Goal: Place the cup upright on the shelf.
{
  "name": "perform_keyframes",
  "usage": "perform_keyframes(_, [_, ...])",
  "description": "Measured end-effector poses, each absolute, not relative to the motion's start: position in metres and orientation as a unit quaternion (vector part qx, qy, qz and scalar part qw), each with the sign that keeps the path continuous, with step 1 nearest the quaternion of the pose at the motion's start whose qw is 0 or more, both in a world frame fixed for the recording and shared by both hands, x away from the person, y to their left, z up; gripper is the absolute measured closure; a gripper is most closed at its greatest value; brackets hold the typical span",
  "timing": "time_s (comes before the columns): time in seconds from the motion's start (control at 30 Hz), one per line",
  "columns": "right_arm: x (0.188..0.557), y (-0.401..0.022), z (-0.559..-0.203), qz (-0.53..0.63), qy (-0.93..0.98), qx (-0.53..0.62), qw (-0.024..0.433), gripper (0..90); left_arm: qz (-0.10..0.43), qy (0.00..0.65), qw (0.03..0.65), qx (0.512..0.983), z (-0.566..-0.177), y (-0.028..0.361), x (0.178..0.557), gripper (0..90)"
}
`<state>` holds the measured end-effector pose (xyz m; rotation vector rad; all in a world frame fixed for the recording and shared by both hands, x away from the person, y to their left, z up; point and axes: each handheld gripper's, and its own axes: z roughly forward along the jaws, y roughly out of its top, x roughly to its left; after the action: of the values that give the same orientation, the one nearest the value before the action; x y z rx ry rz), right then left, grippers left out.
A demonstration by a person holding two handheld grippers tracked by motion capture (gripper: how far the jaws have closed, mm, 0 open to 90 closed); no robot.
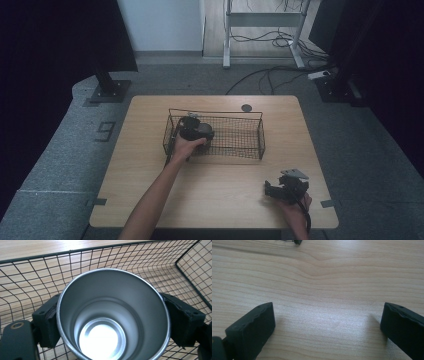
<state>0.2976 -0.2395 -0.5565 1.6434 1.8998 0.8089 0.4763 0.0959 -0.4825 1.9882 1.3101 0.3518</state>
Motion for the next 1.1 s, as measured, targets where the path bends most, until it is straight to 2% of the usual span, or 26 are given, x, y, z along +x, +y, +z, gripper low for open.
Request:
perform_keyframes(0.53, [0.298, -0.239, -0.556, 0.297, 0.697, 0.603, 0.249, 0.0, 0.138, 0.519, 0.342, 0.771, -0.487, 0.097, 0.477, 13.7])
perform_keyframes(0.87, [0.298, -0.240, -0.556, 0.298, 0.697, 0.604, 0.248, 0.0, 0.140, 0.513, 0.367, 0.764, -0.477, 0.104, 0.471, 8.9])
perform_keyframes(1.1, [0.298, -0.239, -0.557, 0.297, 0.697, 0.604, 0.249, 0.0, 0.142, 0.508, 0.394, 0.753, -0.454, 0.126, 0.459, 7.9])
